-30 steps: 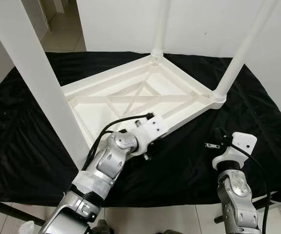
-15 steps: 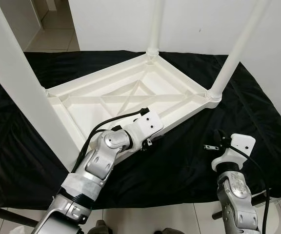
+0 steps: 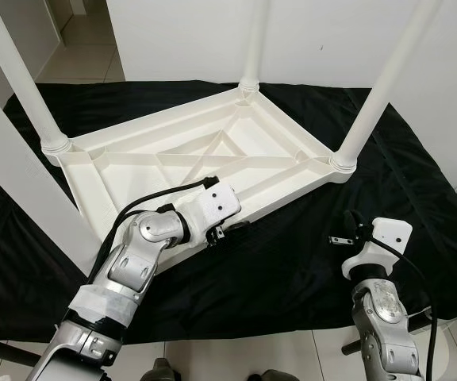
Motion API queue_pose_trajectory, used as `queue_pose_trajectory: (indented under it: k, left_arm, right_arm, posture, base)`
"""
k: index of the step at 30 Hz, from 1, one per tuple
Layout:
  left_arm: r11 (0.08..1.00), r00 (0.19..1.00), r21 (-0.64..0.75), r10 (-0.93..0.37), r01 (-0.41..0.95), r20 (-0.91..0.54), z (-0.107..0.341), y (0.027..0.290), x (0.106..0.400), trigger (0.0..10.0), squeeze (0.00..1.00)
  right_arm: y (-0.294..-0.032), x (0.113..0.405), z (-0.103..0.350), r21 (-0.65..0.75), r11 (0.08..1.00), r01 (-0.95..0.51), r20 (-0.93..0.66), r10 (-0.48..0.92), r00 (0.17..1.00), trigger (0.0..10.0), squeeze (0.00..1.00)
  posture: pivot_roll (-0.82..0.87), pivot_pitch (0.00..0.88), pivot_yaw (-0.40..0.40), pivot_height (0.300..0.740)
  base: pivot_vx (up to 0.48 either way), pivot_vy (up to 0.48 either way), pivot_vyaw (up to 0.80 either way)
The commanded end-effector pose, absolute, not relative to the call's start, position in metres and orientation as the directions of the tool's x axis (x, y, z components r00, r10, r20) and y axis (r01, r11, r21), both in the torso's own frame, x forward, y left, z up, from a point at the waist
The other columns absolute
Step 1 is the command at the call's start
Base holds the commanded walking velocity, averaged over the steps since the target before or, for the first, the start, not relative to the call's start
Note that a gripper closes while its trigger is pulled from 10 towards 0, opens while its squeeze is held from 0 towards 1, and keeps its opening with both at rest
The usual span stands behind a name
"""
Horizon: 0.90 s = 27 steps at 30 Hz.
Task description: Building children table
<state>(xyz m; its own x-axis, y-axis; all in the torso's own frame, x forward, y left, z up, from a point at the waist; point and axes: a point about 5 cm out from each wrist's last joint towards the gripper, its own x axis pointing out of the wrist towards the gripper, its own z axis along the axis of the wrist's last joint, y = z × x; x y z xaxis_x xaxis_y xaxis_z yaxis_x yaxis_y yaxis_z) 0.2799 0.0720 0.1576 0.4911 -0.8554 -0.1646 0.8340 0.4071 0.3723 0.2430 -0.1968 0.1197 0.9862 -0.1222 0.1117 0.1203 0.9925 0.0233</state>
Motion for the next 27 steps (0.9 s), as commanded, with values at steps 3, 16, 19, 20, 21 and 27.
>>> queue_pose_trajectory:
  k: [3, 16, 19, 20, 21, 27]
  left_arm:
    - [0.379, 0.432, 0.320, -0.895, 0.868, -0.111, 0.163, 0.080, 0.265, 10.0, 0.00]
    - [0.363, 0.368, 0.134, -0.930, 0.922, -0.016, 0.170, 0.136, 0.213, 10.0, 0.00]
    - [0.388, 0.397, 0.149, -0.917, 0.909, -0.031, 0.169, 0.141, 0.208, 10.0, 0.00]
    - [0.417, 0.432, 0.217, -0.902, 0.883, -0.025, 0.170, 0.144, 0.205, 10.0, 0.00]
    - [0.417, 0.432, 0.217, -0.902, 0.883, -0.025, 0.170, 0.144, 0.205, 10.0, 0.00]
    - [0.472, 0.500, 0.294, -0.866, 0.831, -0.022, 0.170, 0.158, 0.194, 10.0, 0.00]
  right_arm:
    - [-0.198, 0.243, 0.119, 0.012, 0.992, 0.123, 0.115, -0.123, 0.986, 10.0, 0.00]
    - [-0.188, 0.266, 0.122, 0.003, 1.000, 0.029, 0.121, -0.029, 0.992, 10.0, 0.00]
    - [-0.187, 0.271, 0.123, -0.005, 1.000, 0.009, 0.125, -0.009, 0.992, 10.0, 0.00]
    - [-0.187, 0.274, 0.124, -0.008, 1.000, 0.003, 0.128, -0.002, 0.992, 10.0, 0.00]
    - [-0.187, 0.274, 0.124, -0.008, 1.000, 0.003, 0.128, -0.002, 0.992, 10.0, 0.00]
    - [-0.187, 0.286, 0.127, -0.009, 1.000, -0.013, 0.137, 0.014, 0.990, 10.0, 0.00]
  posture:
    - [0.01, 0.020, -0.032, 0.740]
    - [0.11, 0.029, -0.080, 0.740]
    - [0.12, 0.030, -0.086, 0.740]
    - [0.13, 0.032, -0.087, 0.740]
    - [0.13, 0.032, -0.087, 0.740]
    - [0.17, 0.037, -0.102, 0.740]
  base:
    - [0.000, 0.000, 0.00]
    - [0.000, 0.000, 0.00]
    - [0.000, 0.000, 0.00]
    - [0.000, 0.000, 0.00]
    - [0.000, 0.000, 0.00]
    - [0.000, 0.000, 0.00]
